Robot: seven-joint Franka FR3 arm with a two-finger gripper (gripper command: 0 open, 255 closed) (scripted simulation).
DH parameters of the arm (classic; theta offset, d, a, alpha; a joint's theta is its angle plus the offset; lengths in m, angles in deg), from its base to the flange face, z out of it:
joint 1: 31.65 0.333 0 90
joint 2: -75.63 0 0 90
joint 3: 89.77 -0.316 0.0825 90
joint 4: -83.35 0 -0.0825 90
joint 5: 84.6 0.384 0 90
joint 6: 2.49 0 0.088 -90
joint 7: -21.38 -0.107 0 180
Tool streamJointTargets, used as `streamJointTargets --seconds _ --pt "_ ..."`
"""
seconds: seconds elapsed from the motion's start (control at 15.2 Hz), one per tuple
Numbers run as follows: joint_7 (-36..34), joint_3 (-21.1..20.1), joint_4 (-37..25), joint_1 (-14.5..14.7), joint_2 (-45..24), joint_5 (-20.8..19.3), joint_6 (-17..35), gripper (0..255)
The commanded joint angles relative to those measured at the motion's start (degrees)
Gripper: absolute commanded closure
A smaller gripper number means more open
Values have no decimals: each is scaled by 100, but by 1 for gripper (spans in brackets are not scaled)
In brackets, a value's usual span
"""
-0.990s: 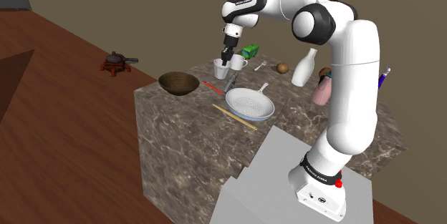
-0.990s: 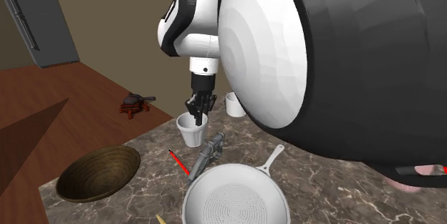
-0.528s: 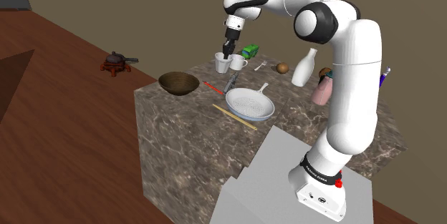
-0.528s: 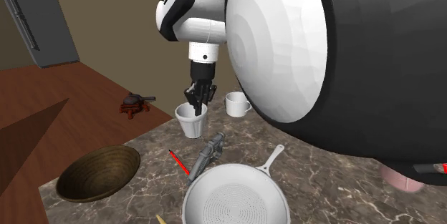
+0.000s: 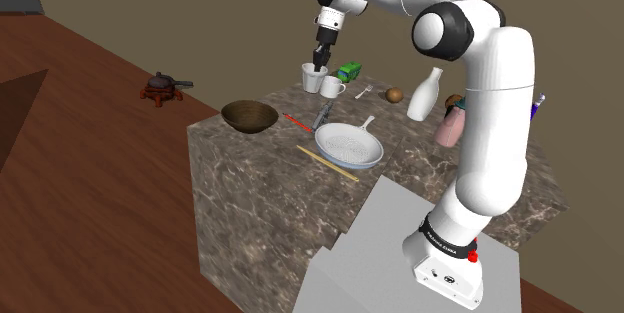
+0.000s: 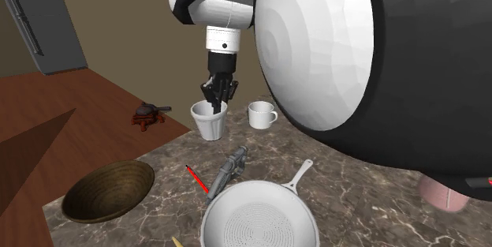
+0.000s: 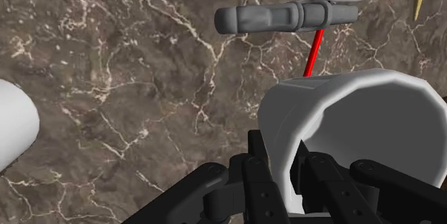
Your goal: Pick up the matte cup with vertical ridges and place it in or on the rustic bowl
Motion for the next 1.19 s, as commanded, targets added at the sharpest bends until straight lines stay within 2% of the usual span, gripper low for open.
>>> streamJointTargets --seconds 0.0,0.26,0.66,1.12 --pt "-24 4 -163 -19 -1 -4 -159 255" --pt "-71 7 -477 -54 -19 -4 -449 255" --pt "-771 -182 -210 511 224 -55 -287 255" --pt "-1601 -433 -315 1093 227 -66 -229 255"
